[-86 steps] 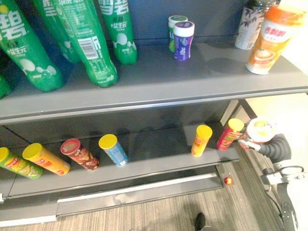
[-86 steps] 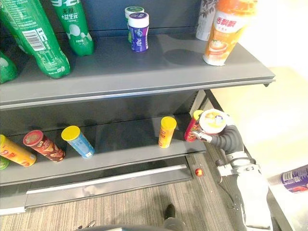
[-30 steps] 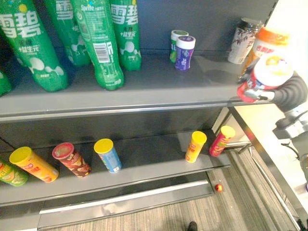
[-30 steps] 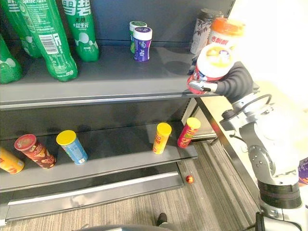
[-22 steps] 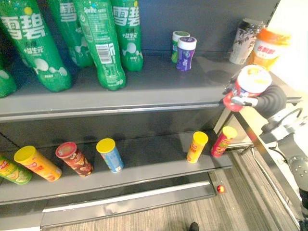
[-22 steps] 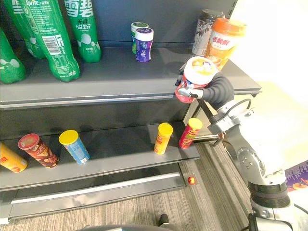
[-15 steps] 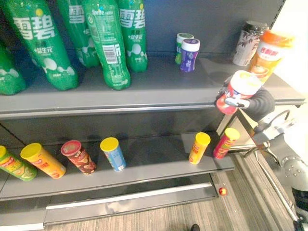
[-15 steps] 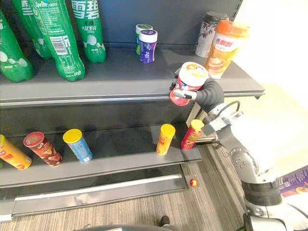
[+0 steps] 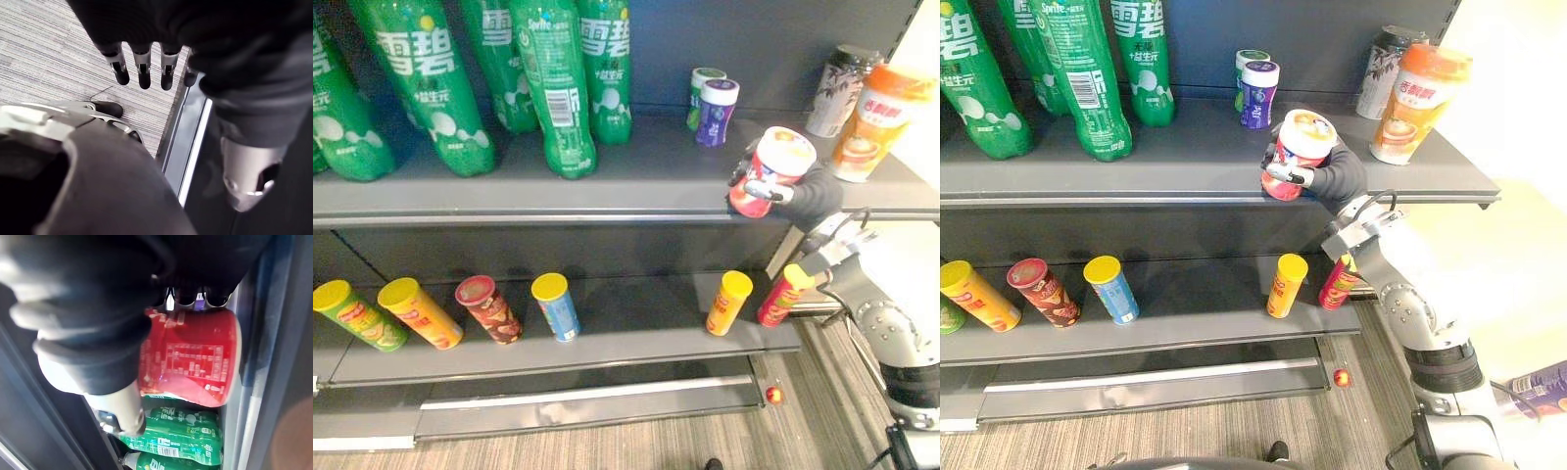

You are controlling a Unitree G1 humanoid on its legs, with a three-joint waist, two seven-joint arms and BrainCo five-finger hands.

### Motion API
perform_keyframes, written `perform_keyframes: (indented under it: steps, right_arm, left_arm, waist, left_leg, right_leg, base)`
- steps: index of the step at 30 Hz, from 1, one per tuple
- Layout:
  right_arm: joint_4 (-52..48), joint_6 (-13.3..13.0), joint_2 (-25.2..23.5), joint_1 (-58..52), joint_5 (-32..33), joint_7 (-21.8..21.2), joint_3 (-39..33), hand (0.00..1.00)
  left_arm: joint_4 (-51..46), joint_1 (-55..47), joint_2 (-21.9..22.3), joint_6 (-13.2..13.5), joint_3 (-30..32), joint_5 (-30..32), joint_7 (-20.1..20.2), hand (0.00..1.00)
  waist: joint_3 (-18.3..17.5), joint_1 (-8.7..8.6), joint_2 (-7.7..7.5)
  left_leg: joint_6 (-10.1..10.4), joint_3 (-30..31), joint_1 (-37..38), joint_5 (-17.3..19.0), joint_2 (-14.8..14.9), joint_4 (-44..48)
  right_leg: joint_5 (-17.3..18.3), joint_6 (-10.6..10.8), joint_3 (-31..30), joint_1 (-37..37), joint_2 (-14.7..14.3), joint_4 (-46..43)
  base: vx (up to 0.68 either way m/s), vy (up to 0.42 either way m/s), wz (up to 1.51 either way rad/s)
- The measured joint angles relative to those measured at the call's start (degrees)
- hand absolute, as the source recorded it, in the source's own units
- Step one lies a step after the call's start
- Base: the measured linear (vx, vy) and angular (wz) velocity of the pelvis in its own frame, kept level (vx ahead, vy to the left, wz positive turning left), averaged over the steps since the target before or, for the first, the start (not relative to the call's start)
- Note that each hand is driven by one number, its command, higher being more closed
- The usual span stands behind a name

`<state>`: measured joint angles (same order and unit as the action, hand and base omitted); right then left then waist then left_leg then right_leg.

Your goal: Put the gum and the chips on the shelf.

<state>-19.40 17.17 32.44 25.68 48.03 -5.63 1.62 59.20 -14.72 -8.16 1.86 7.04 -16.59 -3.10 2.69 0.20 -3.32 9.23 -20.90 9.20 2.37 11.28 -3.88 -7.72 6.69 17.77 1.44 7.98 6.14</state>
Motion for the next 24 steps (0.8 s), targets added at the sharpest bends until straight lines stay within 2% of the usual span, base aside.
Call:
perform_keyframes:
  steps: [6,14,16,24]
  right_arm:
    - [2.1,0.0,-0.2,2.4,-1.0,1.4,1.6,1.0]
    - [5.8,-0.1,-1.0,6.4,-7.9,2.2,3.5,1.0]
    - [7.4,-0.1,-1.0,7.3,-9.9,2.9,3.6,1.0]
    - [13.0,-0.1,-1.0,10.8,-12.0,3.7,3.9,1.0]
  left_arm:
    - [0.0,0.0,0.0,-0.4,-0.1,0.1,-0.1,0.0]
    - [0.0,0.0,0.0,-0.9,-0.5,1.4,-0.1,0.0]
    - [0.0,0.0,0.1,-0.9,-0.6,1.7,-0.1,0.0]
    - [-0.1,0.0,0.1,-1.2,-1.1,1.7,-0.1,0.0]
  waist:
    - [0.0,0.09,0.15]
    - [-0.1,0.44,0.65]
    - [-0.2,0.98,0.79]
    - [-0.2,1.65,1.03]
  left_leg:
    - [0.0,0.9,-0.2,-0.3,0.0,-0.1]
    - [0.0,1.1,-0.6,-0.4,0.0,-0.1]
    - [0.0,1.2,-0.6,-0.4,0.0,-0.1]
    - [-0.1,2.3,-1.0,-0.7,0.0,-0.1]
  right_leg:
    - [0.0,0.0,0.6,0.2,0.0,0.0]
    - [0.0,0.0,0.8,0.1,0.1,0.0]
    - [0.0,0.0,0.8,0.1,0.1,0.0]
    - [0.0,0.0,1.6,0.4,0.2,0.0]
  base:
    - [-0.01,-0.003,0.05]
    - [0.0,0.0,0.01]
    - [0.0,0.0,0.0]
    - [-0.01,0.001,0.06]
